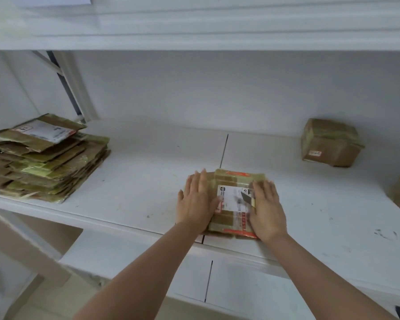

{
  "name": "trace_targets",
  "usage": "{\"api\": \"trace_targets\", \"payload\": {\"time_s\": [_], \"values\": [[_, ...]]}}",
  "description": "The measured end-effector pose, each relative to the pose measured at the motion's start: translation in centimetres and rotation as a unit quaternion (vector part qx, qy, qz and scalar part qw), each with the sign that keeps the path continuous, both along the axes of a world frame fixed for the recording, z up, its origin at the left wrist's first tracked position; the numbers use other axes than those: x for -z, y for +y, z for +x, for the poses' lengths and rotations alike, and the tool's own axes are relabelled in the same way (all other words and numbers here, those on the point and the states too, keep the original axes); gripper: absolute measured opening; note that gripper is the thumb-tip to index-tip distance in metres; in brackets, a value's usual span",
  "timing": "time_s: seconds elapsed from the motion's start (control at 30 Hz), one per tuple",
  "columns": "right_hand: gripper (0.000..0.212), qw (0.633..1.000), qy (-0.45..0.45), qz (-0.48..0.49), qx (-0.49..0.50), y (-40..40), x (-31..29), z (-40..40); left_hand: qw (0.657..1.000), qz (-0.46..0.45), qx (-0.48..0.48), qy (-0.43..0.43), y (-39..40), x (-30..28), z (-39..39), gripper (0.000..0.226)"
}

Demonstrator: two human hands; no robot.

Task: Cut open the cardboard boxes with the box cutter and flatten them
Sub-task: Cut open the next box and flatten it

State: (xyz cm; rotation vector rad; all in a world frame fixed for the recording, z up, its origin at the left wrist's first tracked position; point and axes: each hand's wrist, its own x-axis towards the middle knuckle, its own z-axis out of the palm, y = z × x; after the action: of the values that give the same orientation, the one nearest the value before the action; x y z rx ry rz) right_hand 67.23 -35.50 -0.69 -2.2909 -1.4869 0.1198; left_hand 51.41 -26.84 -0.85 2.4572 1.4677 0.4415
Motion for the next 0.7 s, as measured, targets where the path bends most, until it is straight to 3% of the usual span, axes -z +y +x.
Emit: {"api": "trace_targets", "payload": {"time_s": [0.1, 0.27, 0.37, 0.53, 0.7], "values": [[0.061, 0.999, 0.005, -0.014, 0.041, -0.2, -0.4, -0.1, 0.999, -0.014, -0.041, -0.028, 0.3, -0.7, -1.2, 0.083], [0.044, 0.995, -0.004, -0.05, 0.09, -0.4, 0.0, -0.7, 0.99, -0.065, -0.11, 0.065, 0.0, -0.3, -3.0, 0.1], [0.046, 0.994, 0.001, -0.064, 0.093, -0.6, 0.7, -0.8, 0.986, -0.078, -0.126, 0.076, -0.8, 1.0, -3.0, 0.102], [0.054, 0.995, -0.012, -0.04, 0.092, -0.8, 1.3, -0.7, 0.985, -0.071, -0.154, -0.027, -1.5, 1.2, -3.0, 0.097], [0.054, 0.995, 0.066, 0.01, 0.08, 0.2, 0.8, -1.3, 0.978, -0.078, -0.158, -0.112, -1.6, -1.4, -3.5, 0.093]]}}
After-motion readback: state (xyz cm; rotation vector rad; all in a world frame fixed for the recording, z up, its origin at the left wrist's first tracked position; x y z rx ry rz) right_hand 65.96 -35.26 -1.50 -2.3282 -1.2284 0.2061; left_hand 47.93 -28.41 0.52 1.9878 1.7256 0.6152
